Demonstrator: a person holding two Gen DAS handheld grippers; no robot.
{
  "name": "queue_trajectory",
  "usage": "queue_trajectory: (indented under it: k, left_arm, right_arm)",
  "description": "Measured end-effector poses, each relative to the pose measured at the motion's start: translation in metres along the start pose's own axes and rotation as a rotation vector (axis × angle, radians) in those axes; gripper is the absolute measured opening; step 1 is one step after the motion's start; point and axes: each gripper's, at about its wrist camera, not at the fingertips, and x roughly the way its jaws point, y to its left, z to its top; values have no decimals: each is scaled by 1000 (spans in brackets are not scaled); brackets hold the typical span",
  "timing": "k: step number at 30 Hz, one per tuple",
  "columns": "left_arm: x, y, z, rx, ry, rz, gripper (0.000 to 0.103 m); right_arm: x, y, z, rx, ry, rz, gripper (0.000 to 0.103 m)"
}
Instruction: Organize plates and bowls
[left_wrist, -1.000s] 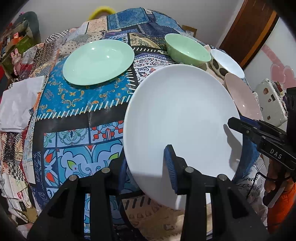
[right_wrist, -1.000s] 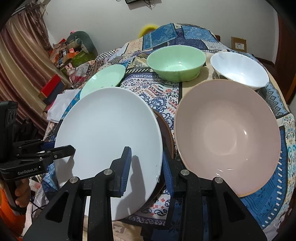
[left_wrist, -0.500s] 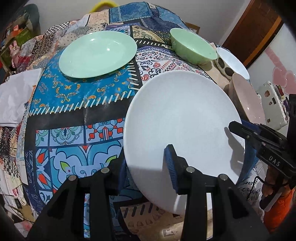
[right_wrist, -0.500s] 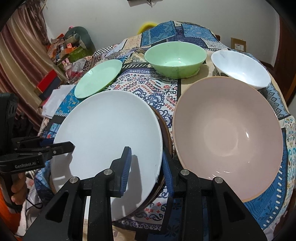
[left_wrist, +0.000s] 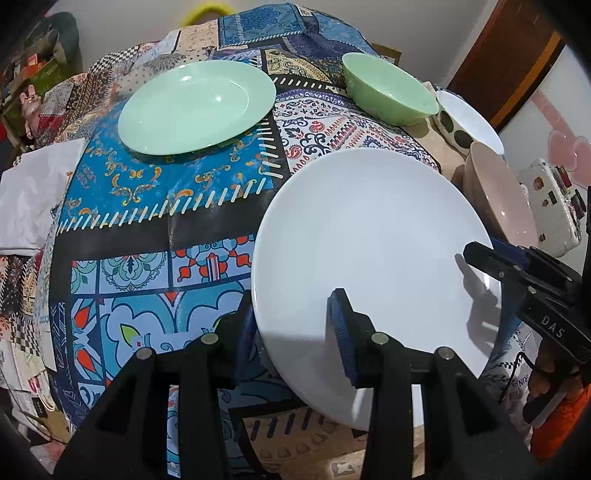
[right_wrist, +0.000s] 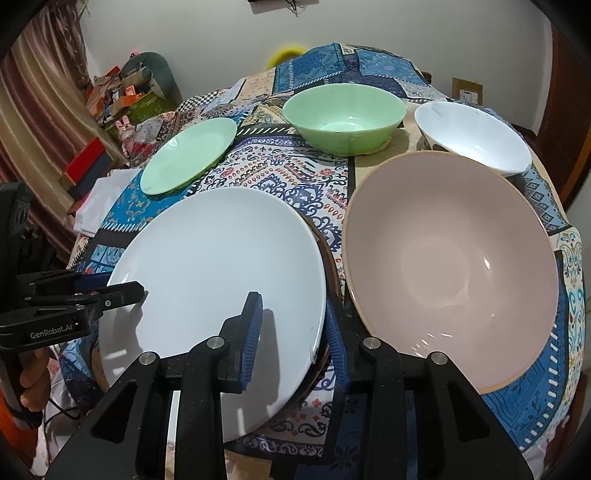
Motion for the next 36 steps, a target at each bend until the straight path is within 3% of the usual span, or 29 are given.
queue_trajectory:
  k: [13,25,27,30,36]
  left_arm:
    - [-49,-1,-5,10,-121,17,40]
    - [-96,26,1,-29,-233,52,40]
    - [-102,35,5,-40,-251,63,41]
    - [-109,48,12,-59,-269,82,41]
    - [-114,75,28,-84,-287,118,44]
  right_arm:
    - [-34,20,10,-48,-86,-1,33]
    - [-46,54,38,-122,-148,46,57]
    - [-43,62,46,-142,-156,31,70]
    - [-37,69,56,-157,-160,50,80]
    - [-16,79,78,-159,-139,57,89]
